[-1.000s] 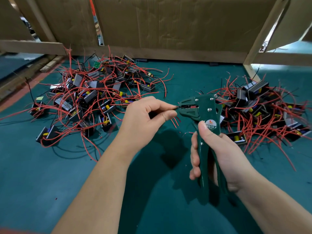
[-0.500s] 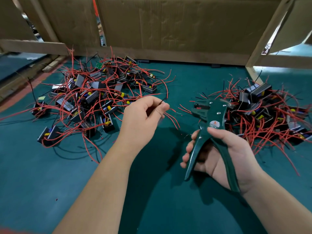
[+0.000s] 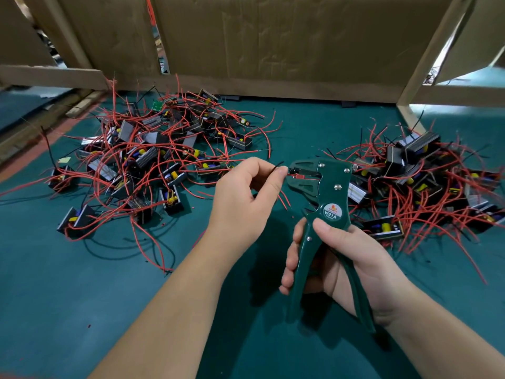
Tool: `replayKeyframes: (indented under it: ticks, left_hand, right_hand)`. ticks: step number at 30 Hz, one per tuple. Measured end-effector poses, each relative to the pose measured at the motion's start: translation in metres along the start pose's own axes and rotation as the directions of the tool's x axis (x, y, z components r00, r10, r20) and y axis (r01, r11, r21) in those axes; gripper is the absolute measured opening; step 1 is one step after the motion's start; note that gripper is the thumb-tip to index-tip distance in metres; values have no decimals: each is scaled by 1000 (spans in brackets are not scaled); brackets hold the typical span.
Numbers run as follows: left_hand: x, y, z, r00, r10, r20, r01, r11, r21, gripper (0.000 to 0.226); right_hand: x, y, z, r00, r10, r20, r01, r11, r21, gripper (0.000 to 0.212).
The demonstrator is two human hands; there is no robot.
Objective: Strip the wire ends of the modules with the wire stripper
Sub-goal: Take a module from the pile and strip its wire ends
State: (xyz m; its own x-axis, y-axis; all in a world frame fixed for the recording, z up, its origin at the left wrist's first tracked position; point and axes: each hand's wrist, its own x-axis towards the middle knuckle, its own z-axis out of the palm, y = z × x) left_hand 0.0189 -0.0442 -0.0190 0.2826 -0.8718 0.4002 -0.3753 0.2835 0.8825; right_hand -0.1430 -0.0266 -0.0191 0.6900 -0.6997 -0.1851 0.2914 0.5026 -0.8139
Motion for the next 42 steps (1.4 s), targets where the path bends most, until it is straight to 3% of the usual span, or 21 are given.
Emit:
replayKeyframes:
  ticks: [5,11,20,25,28,32,36,42]
  left_hand:
    - [1,1,-2,1000,9,-12,-9,1000,-5,17]
    - [0,1,-2,1000,24,0,-24,1000,8,17]
    - [0,3,-1,998,30,47,-28,998,-47,16]
    - [-1,-1,3,989,-81,121,92,992,-91,19]
    - [0,-5,5,991,-105,80,106,994,-13,22]
    - [0,5,3,995,-80,65,93,966,-242,17]
    - [-8,15,2,985,60,164,8,924,-383,17]
    - [-11,17,4,950,74,302,58,912,-407,21]
  right_hand:
    - [-2,-1,1,1000,-8,-15,8,1000,-12,52]
    - [-2,-2,4,998,9,-56,-10,1000,-19,38]
    - [-5,-2,7,995,7,-102,-11,999,-37,49]
    - [0,-1,8,969,19,-246,-23,1000,-16,53]
    - [4,-4,6,980,48,-195,-17,987,160,50]
    - [4,-7,1,993,99,-64,-79,961,263,63]
    - [5,-9,-1,994,104,46,-113,946,303,70]
    - [2,-16,-9,992,37,121,-73,947,313,63]
